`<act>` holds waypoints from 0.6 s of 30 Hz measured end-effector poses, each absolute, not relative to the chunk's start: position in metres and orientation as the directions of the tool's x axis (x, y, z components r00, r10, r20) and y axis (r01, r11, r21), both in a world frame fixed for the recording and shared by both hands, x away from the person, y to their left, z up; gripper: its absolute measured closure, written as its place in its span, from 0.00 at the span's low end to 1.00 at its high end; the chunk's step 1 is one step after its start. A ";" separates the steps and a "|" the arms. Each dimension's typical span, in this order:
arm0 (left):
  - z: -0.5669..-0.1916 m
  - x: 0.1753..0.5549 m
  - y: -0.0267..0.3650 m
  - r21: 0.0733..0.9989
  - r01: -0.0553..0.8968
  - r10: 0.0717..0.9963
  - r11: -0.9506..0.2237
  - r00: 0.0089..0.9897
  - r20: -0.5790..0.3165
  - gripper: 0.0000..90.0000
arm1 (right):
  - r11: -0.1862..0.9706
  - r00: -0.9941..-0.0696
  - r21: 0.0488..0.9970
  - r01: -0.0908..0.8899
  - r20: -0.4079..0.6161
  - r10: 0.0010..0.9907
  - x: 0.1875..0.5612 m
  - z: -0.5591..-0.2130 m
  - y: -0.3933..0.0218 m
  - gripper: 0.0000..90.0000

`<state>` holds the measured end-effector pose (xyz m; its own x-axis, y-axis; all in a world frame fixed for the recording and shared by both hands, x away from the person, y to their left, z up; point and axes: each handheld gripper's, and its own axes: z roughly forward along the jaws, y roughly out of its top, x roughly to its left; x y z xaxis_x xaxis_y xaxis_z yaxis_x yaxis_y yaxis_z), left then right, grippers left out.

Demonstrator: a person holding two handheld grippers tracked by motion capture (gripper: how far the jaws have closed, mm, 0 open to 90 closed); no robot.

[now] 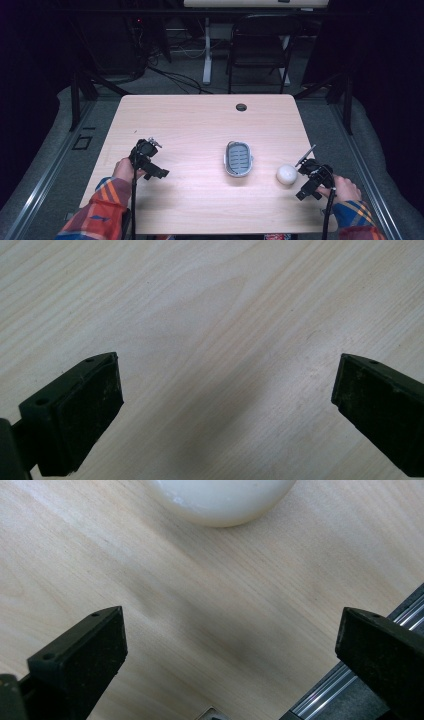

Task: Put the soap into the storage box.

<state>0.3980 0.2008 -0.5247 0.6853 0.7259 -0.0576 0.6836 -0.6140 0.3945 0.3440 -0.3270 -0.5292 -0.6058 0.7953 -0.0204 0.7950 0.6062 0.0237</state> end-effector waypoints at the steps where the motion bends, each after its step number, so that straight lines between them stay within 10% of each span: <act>1: -0.525 0.398 0.201 0.395 0.684 0.726 -0.614 0.685 -0.058 0.00 | 0.620 -0.620 -0.003 0.785 -0.025 0.784 0.345 -0.527 -0.327 0.00; 18: -0.526 0.398 0.200 0.387 0.686 0.726 -0.616 0.686 -0.059 0.00 | 0.602 -0.601 0.013 0.799 -0.020 0.799 0.345 -0.527 -0.324 0.00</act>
